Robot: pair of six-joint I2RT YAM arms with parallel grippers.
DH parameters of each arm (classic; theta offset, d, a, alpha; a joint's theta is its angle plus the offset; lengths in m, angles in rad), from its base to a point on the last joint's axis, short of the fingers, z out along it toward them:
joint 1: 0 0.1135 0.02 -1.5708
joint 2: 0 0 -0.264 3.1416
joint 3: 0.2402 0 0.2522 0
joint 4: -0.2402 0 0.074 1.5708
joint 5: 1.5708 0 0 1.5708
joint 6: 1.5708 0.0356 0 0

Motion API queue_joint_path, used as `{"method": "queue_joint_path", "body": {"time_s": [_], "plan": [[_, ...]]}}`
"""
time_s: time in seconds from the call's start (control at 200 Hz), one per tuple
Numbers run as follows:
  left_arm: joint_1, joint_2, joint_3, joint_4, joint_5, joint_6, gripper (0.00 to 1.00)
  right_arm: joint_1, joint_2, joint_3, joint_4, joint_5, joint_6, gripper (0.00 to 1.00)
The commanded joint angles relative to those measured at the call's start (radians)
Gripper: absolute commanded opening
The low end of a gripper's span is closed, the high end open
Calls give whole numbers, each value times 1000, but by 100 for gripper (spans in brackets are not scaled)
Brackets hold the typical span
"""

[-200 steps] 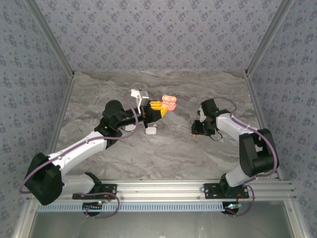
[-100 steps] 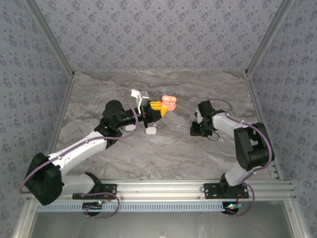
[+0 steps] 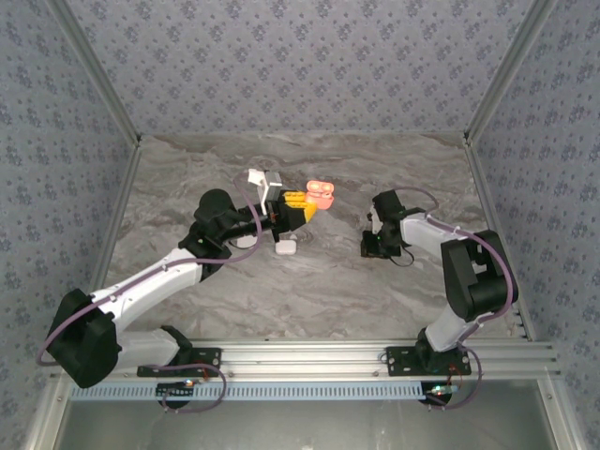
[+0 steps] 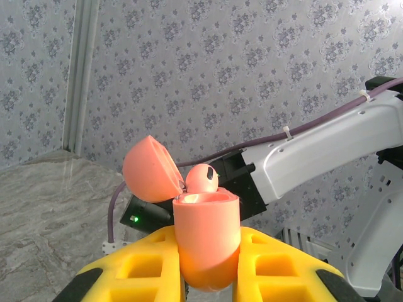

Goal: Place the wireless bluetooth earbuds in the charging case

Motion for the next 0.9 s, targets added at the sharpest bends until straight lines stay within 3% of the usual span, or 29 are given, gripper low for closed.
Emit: {"method": "queue_joint_path", "body": {"time_s": [0.0, 0.325, 0.61, 0.894], "plan": [[-6, -23, 18, 16, -6, 15, 0, 7, -26, -9, 12, 38, -29, 21], [-7, -10, -14, 51, -21, -13, 0, 9, -371, -35, 26, 62, -203, 21], [-6, 31, -20, 87, -16, -34, 0, 26, -721, -37, 121, -35, -379, 21], [-7, 92, -13, 123, 10, -52, 0, 139, -769, 145, 95, -46, -534, 21]]}}
